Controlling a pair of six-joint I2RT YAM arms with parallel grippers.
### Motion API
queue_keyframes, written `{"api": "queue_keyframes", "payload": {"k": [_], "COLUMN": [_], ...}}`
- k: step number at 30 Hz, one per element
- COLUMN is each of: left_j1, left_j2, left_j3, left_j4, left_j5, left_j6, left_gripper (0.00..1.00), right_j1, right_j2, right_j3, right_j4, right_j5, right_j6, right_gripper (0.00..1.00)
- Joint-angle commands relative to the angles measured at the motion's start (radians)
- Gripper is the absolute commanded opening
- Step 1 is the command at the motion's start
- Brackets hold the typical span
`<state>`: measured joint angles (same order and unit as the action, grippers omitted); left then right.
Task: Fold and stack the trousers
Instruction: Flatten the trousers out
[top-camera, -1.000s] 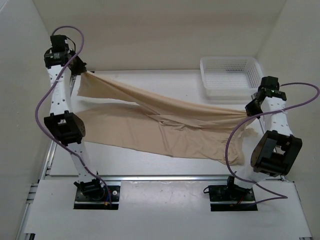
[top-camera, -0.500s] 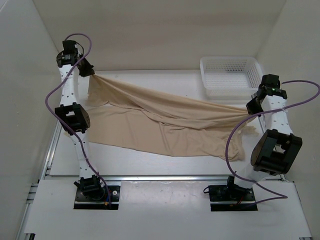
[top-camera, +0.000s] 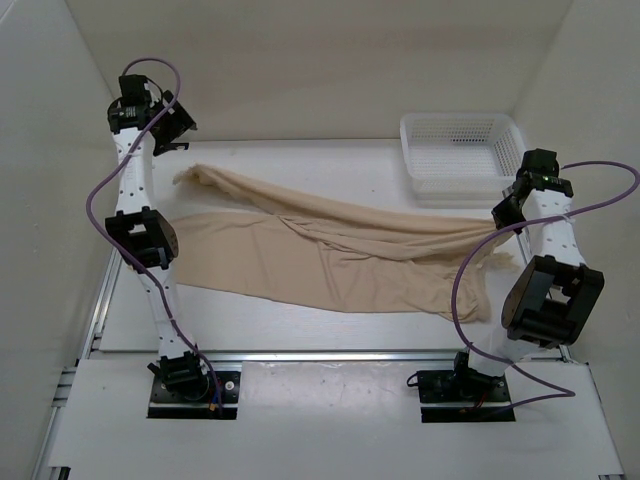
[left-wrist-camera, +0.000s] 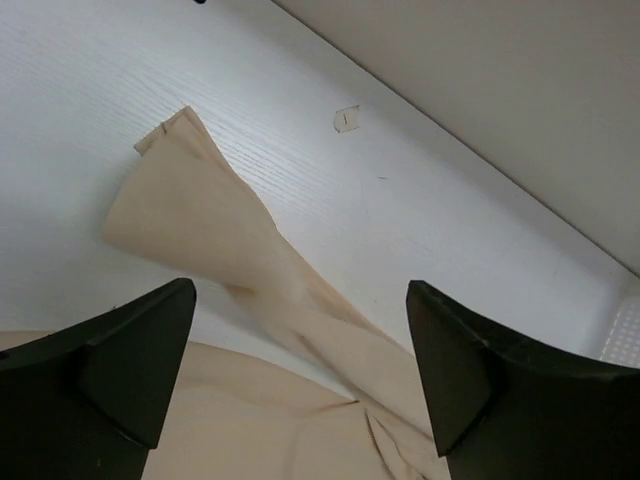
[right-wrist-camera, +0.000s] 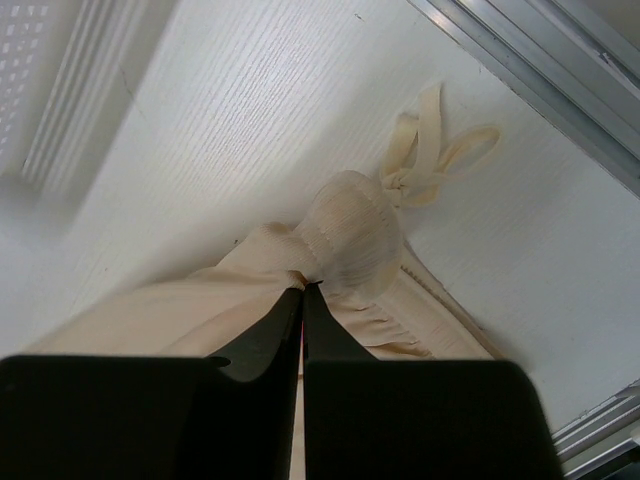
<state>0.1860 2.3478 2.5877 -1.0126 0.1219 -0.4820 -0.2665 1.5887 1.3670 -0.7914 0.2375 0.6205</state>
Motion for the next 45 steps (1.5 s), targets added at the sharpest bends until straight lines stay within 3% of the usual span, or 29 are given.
{"api": "queue_keyframes", "payload": {"k": [1, 7, 9, 10, 16, 19, 20, 21, 22, 23, 28, 29, 30, 32, 36, 45], "left_j1": [0.001, 0.001, 0.001, 0.001, 0.001, 0.001, -0.011, -0.011, -0.02, -0.031, -0.042, -0.042, -0.042, -0.042, -0.042, -0.042], "left_j2": [0.01, -0.07, -0.091, -0.1, -0.073, 0.011, 0.024, 0.042, 0.042, 0.059, 0.168, 0.182, 0.191, 0.202, 0.202, 0.027], "left_j3": [0.06, -0.104, -0.171, -0.196, -0.33, -0.33, -0.33, -0.33, -0.33, -0.33, -0.215, -0.198, -0.175, -0.175, -0.166, -0.155], "left_j4": [-0.013, -0.014, -0.014, -0.023, -0.023, -0.044, -0.056, -0.057, -0.057, -0.044, -0.032, -0.032, -0.041, -0.041, -0.041, -0.03], "left_j5": [0.045, -0.021, -0.051, -0.065, -0.032, 0.028, 0.038, 0.038, 0.038, 0.038, 0.038, 0.038, 0.047, 0.047, 0.025, -0.033], "left_j6": [0.02, 0.031, 0.055, 0.056, 0.066, 0.066, 0.066, 0.066, 0.054, 0.054, 0.042, 0.042, 0.031, 0.031, 0.011, -0.009], "left_gripper": [1.0, 1.0, 0.35, 0.11, 0.1, 0.47, 0.64, 0.91, 0.99, 1.0, 0.93, 0.85, 0.71, 0.56, 0.11, 0.11], "right_j1": [-0.004, -0.004, -0.004, -0.004, -0.004, -0.004, -0.004, -0.004, -0.004, -0.004, -0.004, -0.004, -0.004, -0.004, -0.004, -0.004], "right_j2": [0.002, 0.002, 0.002, 0.011, 0.02, 0.02, 0.02, 0.03, 0.03, 0.03, 0.039, 0.039, 0.039, 0.039, 0.048, 0.048], "right_j3": [0.014, 0.014, 0.014, 0.014, 0.004, -0.005, -0.005, -0.005, -0.005, -0.005, 0.004, 0.004, 0.004, 0.004, 0.004, 0.023], "right_j4": [0.006, 0.006, 0.006, 0.006, 0.015, 0.015, 0.024, 0.024, 0.024, 0.024, 0.024, 0.024, 0.024, 0.024, 0.024, 0.024], "right_j5": [0.025, 0.025, 0.016, 0.016, 0.005, -0.006, -0.02, -0.02, -0.02, -0.02, -0.02, -0.02, -0.02, -0.02, -0.02, -0.02], "right_j6": [-0.004, -0.013, -0.013, -0.013, -0.022, -0.022, -0.031, -0.031, -0.031, -0.031, -0.031, -0.031, -0.031, -0.031, -0.031, -0.041], "right_gripper": [0.0, 0.0, 0.0, 0.0, 0.0, 0.0, 0.0, 0.0, 0.0, 0.0, 0.0, 0.0, 0.0, 0.0, 0.0, 0.0]}}
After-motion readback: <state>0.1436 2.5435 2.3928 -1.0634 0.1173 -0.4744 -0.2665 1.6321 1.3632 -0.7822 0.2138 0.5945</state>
